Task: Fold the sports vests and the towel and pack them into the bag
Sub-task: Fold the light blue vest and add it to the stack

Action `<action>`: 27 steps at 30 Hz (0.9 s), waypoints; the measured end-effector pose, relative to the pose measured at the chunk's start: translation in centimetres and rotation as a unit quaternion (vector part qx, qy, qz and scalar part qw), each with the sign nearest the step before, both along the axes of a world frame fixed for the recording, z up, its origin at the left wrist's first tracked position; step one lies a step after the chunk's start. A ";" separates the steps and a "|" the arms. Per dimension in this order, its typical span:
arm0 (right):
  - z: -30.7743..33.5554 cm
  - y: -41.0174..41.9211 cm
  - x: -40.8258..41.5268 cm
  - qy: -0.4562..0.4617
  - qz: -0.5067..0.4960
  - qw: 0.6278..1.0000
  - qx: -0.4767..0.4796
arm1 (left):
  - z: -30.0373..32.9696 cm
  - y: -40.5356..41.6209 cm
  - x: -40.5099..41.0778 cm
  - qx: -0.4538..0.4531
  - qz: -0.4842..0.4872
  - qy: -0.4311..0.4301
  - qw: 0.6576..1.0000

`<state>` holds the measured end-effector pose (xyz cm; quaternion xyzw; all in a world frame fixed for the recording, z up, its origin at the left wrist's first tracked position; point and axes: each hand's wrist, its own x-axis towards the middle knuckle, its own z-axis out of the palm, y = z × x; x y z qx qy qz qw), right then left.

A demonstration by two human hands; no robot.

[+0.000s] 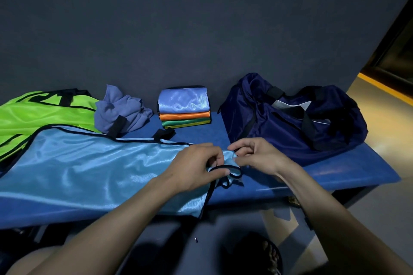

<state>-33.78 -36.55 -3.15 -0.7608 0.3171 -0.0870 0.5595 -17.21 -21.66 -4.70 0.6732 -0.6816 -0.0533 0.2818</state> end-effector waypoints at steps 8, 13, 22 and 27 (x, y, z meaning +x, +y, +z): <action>1.3 -0.9 0.5 -0.142 -0.125 0.954 0.232 | 0.7 0.5 0.4 -0.026 0.013 -0.087 0.996; 1.7 -0.3 1.3 -0.177 -0.144 0.940 0.254 | 0.8 0.3 0.3 -0.020 0.049 -0.103 0.993; 1.7 0.4 2.6 -0.175 -0.179 0.965 0.083 | 1.8 -1.0 -2.0 -0.095 0.103 -0.112 0.984; 0.5 -0.3 -0.4 0.110 0.015 0.963 -0.247 | 3.1 -0.2 0.0 -0.138 0.123 0.142 0.972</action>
